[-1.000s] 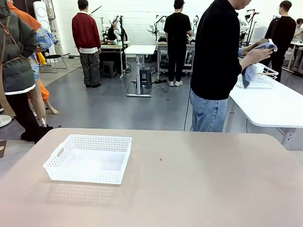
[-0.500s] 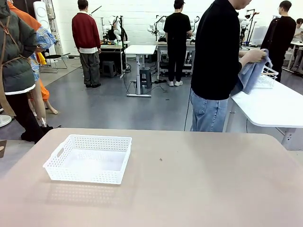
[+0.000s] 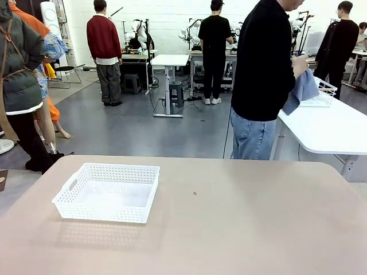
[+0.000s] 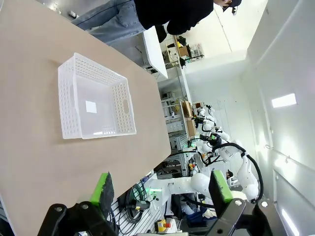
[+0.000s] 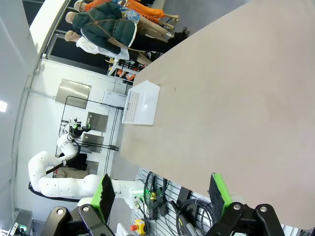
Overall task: Clean and organize the cups into the basket.
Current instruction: Pick up the Organizing basket and move it to the center of the table, then pick up the Reusable plastic cup from the right side of the table and place it inside the Organizing basket.
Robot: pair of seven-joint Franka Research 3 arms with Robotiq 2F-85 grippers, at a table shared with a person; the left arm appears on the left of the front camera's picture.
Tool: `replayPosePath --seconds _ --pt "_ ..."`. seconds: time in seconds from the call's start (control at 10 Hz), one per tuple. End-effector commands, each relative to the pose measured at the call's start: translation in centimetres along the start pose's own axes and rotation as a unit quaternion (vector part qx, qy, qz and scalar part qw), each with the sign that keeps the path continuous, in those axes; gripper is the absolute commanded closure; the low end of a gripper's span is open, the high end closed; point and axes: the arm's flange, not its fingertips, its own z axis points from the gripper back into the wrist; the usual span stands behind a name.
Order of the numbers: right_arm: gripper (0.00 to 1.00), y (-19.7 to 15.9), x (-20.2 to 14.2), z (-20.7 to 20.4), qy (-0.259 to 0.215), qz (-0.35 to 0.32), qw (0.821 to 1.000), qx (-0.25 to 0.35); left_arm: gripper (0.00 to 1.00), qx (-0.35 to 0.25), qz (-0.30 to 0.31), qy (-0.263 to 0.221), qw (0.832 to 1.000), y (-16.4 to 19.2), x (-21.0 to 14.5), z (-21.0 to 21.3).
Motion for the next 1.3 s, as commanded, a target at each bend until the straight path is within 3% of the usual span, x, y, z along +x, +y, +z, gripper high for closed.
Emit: replayPosePath --seconds 0.0,1.2 --pt "0.00 0.05 0.10 -0.12 0.001 -0.001 1.000 0.008 0.00 0.000 0.000 -0.001 1.000 -0.02 -0.09 0.18" --pt "0.00 0.05 0.10 -0.12 0.001 -0.001 1.000 0.008 0.00 0.000 0.000 -0.001 1.000 -0.02 -0.09 0.18"
